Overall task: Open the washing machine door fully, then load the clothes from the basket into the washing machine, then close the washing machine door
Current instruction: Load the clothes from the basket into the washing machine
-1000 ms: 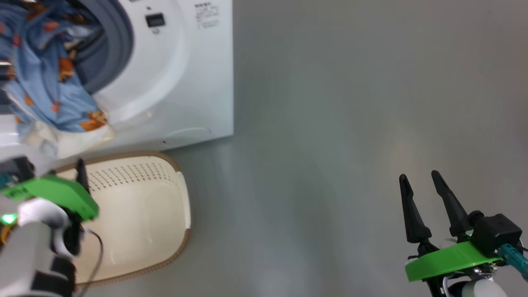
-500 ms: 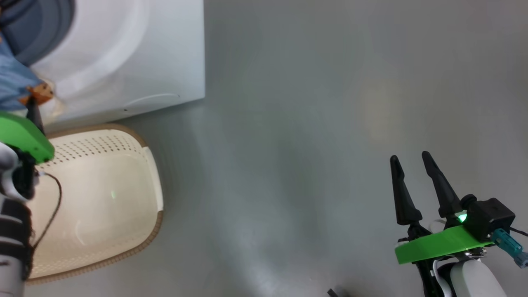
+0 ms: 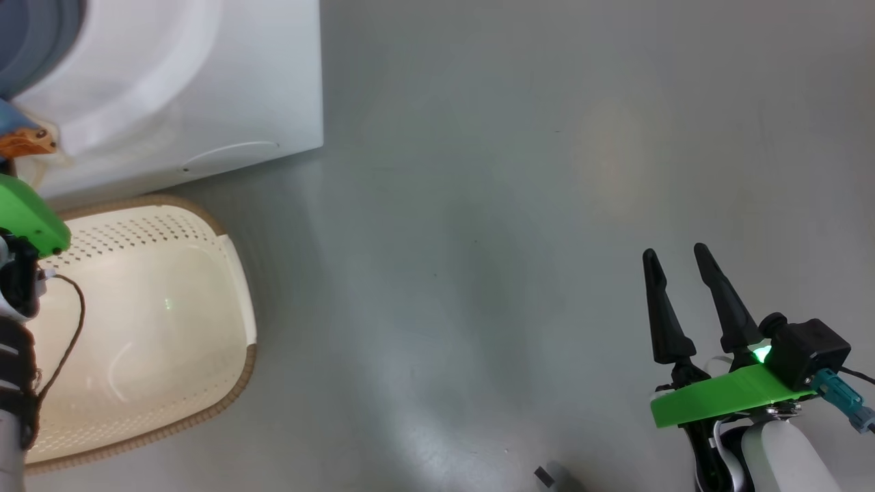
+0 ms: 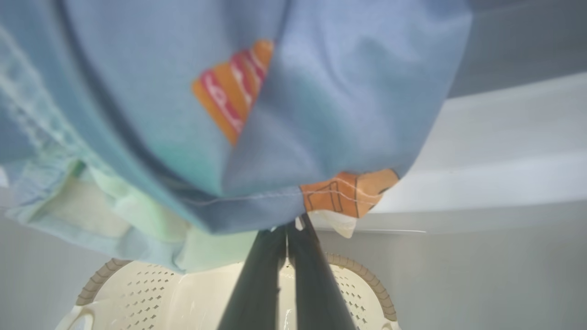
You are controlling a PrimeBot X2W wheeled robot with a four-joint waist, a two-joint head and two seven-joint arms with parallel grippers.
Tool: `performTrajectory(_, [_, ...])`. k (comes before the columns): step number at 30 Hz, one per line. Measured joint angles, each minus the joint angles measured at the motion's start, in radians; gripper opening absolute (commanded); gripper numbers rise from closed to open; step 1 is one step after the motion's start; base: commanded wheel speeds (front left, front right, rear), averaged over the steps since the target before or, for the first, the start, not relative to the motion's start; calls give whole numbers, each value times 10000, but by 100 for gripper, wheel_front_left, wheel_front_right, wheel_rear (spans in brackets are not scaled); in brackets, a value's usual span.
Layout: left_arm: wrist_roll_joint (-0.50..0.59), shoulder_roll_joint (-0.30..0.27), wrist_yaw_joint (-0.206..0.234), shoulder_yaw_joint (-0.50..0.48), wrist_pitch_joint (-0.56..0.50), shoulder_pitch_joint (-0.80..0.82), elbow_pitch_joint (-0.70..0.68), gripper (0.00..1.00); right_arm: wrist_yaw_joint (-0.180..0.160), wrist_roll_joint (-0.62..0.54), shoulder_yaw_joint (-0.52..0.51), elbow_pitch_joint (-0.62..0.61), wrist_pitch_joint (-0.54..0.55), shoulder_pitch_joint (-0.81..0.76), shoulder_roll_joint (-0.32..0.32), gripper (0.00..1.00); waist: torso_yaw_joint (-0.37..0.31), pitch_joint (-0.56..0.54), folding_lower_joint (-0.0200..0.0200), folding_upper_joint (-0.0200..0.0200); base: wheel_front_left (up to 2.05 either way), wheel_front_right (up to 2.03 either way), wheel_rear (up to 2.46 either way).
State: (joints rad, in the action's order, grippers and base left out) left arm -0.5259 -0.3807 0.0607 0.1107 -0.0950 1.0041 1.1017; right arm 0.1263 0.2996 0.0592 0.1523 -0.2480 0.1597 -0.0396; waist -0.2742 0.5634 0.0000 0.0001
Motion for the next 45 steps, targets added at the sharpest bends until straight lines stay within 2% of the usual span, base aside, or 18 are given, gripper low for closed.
performTrajectory(5, [-56,92,-270,38,236,12,100,0,0,-2,-42,44,-2,0,0,100,164,-49,0,0,0,0,0])
performTrajectory(13, [-81,566,-688,399,334,24,117,0,0,-44,-230,56,-4,0,-6,100,694,-211,0,0,0,0,0])
performTrajectory(21, [-56,606,-1143,849,-485,159,140,0,0,-82,-90,190,-13,5,-10,100,1242,-565,0,0,0,0,0])
performTrajectory(27, [245,500,-1407,1430,-1812,489,-174,0,0,123,73,481,-13,6,-17,100,1547,-944,0,0,0,0,0])
performTrajectory(35, [359,-127,-1375,1620,-2811,963,-1170,0,0,527,366,554,-13,39,-23,100,1635,-1224,0,0,0,0,0])
performTrajectory(45, [453,-1319,-759,1457,-3448,1116,-2734,0,0,892,454,472,-13,240,-25,100,893,-841,-1,0,0,0,0])
